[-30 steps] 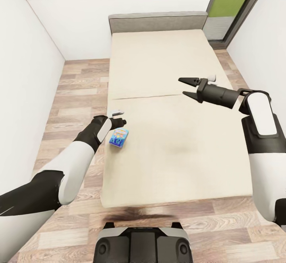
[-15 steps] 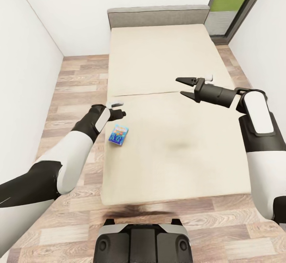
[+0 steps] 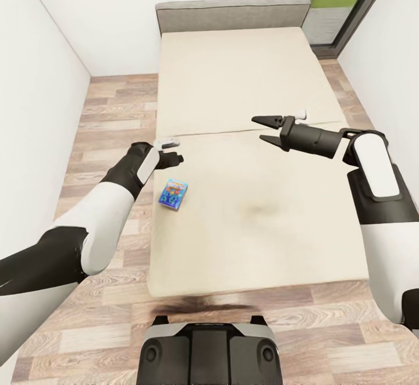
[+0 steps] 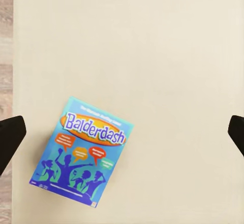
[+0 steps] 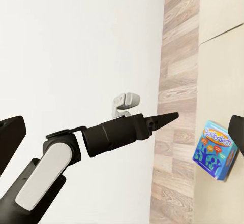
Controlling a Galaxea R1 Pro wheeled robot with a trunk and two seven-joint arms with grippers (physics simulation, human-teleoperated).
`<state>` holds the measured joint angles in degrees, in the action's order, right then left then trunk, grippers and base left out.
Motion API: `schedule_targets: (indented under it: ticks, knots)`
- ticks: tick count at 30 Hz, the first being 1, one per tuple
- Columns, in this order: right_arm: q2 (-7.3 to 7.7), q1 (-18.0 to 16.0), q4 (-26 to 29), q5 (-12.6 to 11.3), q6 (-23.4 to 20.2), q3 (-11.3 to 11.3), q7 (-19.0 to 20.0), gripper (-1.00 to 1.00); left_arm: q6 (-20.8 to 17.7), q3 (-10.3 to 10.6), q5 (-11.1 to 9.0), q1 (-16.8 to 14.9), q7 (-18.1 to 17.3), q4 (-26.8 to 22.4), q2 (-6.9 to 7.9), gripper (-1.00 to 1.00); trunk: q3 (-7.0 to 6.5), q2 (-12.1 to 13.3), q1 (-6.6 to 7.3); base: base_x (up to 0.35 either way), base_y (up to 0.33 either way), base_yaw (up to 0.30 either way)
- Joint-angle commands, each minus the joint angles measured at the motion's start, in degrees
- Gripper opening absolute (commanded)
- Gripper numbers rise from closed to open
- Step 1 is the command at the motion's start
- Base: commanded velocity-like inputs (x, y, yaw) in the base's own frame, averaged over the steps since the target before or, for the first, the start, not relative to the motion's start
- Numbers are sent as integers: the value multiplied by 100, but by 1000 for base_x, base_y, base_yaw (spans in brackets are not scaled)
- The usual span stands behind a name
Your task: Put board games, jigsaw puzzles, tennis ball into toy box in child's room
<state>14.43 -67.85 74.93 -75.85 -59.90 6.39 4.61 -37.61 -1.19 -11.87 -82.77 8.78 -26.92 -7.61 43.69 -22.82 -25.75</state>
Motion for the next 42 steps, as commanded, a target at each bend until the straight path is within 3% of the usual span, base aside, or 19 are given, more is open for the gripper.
schedule_targets:
  ticks: [1, 13, 42]
  knots:
    - [7, -2, 14, 25, -10, 10, 48, 100, -27, -12, -61, -4, 44, -7, -2, 100, 17, -10, -3, 0, 0, 0]
    - [23, 28, 137, -94, -10, 13, 53, 100, -39, -16, -61, -178, 44, -7, 17, 100, 129, -10, -3, 0, 0, 0]
    - [3, 92, 466, -305, -10, 11, 57, 100, -69, -30, -61, -241, 44, -7, 28, 100, 402, -10, -3, 0, 0, 0]
